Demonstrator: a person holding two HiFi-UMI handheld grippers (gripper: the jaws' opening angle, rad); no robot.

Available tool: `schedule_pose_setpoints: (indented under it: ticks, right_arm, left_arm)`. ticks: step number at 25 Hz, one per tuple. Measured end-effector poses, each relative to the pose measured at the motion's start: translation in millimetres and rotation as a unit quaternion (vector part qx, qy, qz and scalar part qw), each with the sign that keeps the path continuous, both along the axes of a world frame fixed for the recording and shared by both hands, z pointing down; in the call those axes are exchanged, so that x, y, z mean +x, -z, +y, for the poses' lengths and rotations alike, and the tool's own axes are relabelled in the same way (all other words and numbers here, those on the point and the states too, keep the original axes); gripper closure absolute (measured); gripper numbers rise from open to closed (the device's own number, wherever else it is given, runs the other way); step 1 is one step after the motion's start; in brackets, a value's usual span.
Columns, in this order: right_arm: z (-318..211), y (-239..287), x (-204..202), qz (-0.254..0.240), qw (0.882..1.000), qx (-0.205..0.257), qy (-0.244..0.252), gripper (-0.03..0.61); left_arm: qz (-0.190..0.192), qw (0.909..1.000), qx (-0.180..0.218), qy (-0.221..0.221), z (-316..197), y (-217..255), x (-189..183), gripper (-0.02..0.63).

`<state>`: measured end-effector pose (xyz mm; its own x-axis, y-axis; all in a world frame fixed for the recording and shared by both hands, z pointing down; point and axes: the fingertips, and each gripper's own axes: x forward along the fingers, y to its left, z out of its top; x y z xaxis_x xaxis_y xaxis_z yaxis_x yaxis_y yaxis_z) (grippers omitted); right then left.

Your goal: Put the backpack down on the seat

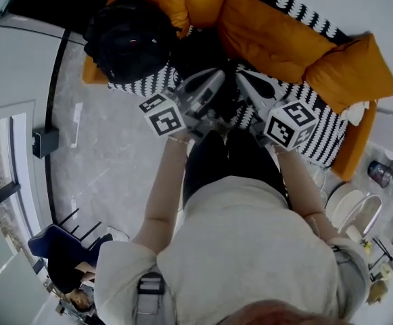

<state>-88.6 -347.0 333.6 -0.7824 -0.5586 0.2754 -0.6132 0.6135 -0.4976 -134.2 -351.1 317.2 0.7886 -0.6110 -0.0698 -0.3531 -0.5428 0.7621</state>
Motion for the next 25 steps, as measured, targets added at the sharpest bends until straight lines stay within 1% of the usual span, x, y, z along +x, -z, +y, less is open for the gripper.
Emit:
schedule_pose_setpoints:
  ticks: [4, 7, 9, 11, 12, 14, 19, 25]
  right_arm:
    - [21, 19, 2, -0.009, 1.000, 0.000, 0.024, 0.575]
    - [29, 34, 2, -0.020, 0.999, 0.006, 0.029, 0.575]
    - [33, 42, 0, -0.019, 0.999, 0.011, 0.032, 0.575]
    - [36, 51, -2, -0.018, 0.999, 0.022, 0.036, 0.575]
    - [39, 56, -3, -0.018, 0.999, 0.031, 0.038, 0.575]
    - [43, 65, -4, -0.013, 0.998, 0.051, 0.042, 0.575]
    - [43, 78, -6, -0.005, 0.997, 0.073, 0.039, 0.575]
    - [43, 87, -5, -0.011, 0.995, 0.093, 0.027, 0.575]
  left_arm:
    - [-0.010, 0.9995, 0.030, -0.007, 16, 32, 7, 0.607]
    - [-0.016, 0.9985, 0.049, -0.018, 27, 50, 13, 0.607]
    - [-0.008, 0.9987, 0.048, -0.018, 32, 57, 12, 0.607]
    - [0.005, 0.9991, 0.041, -0.008, 34, 61, 8, 0.607]
    - [0.004, 0.9992, 0.040, -0.001, 34, 62, 7, 0.607]
    - [-0.010, 0.9990, 0.044, 0.006, 37, 63, 5, 0.607]
    - [-0.042, 0.9971, 0.062, -0.008, 42, 70, 9, 0.607]
    - [-0.066, 0.9960, 0.061, -0.001, 42, 70, 9, 0.607]
